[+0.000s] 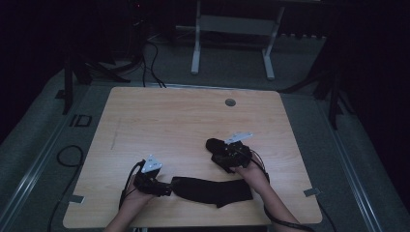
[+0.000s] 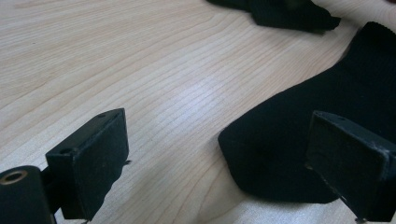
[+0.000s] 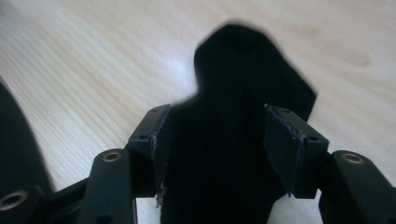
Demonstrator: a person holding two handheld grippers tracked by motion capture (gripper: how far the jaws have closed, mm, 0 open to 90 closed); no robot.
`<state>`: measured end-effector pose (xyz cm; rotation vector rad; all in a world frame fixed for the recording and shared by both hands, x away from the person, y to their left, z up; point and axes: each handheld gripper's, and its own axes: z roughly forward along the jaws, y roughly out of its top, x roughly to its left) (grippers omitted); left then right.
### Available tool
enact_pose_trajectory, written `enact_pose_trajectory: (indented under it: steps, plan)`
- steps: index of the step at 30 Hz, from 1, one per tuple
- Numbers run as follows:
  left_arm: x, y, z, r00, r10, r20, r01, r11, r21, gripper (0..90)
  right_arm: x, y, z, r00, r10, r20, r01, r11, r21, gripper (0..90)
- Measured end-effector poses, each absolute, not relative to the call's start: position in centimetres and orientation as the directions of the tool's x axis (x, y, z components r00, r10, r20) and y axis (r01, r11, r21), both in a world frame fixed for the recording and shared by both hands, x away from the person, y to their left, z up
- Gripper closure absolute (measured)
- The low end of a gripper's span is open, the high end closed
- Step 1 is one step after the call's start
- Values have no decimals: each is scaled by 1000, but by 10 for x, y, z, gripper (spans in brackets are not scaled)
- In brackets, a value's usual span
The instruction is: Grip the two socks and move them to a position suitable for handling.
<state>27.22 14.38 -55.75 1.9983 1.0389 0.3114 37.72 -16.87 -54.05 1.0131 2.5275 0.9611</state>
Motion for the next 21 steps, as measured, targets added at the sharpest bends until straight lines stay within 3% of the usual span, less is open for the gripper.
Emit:
enact_pose_trajectory:
  steps: [3, 8, 11, 21]
  plan:
    - [273, 144, -558, 623, 767, -153, 557, -299, 775, 95, 377, -167, -550, -736, 677, 1, 528, 573, 627, 442]
    - [276, 140, -558, 631, 762, -145, 552, -310, 774, 178, 374, -171, -550, -737, 675, -37, 504, 585, 635, 771]
    - [277, 138, -558, 644, 755, -122, 543, -340, 768, 219, 374, -171, -549, -743, 668, -40, 502, 595, 628, 805]
    - [283, 126, -543, 693, 720, -26, 442, -397, 805, 218, 357, -178, -512, -790, 611, -40, 420, 589, 690, 811]
